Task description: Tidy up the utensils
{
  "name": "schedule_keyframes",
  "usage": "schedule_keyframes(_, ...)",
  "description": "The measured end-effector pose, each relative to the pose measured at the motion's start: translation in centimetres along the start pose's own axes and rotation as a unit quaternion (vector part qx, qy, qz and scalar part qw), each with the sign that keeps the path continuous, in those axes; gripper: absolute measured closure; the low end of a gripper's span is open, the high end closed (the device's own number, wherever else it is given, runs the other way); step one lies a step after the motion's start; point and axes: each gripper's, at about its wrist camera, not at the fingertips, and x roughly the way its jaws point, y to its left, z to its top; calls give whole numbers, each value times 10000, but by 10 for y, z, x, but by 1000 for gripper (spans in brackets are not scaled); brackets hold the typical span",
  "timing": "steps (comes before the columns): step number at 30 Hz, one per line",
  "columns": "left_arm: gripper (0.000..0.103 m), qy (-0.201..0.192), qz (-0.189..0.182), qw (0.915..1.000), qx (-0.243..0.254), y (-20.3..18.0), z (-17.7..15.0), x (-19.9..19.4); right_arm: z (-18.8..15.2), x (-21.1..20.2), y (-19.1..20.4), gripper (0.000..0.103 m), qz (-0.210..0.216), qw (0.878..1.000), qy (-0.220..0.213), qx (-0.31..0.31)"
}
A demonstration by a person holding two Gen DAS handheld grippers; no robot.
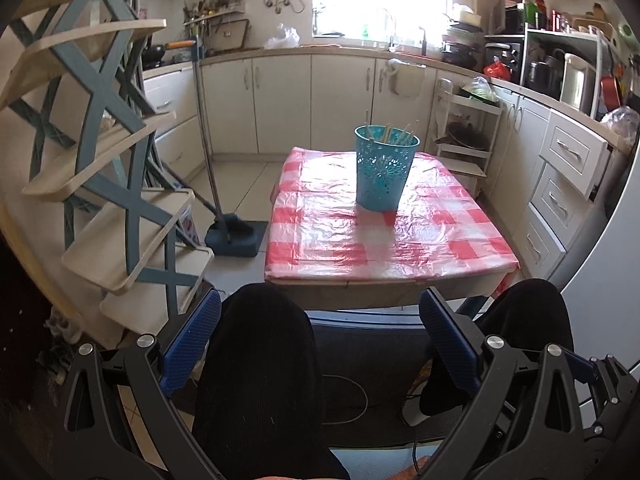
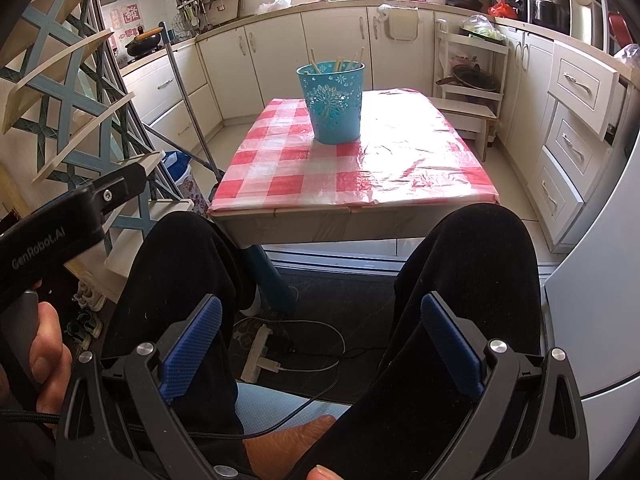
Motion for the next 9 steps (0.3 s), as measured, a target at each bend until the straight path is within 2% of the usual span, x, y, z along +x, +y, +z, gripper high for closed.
schedule_keyframes(9,8,104,41,9999,22,0,0,5,-3,-2,1,7,-2,10000,13,21)
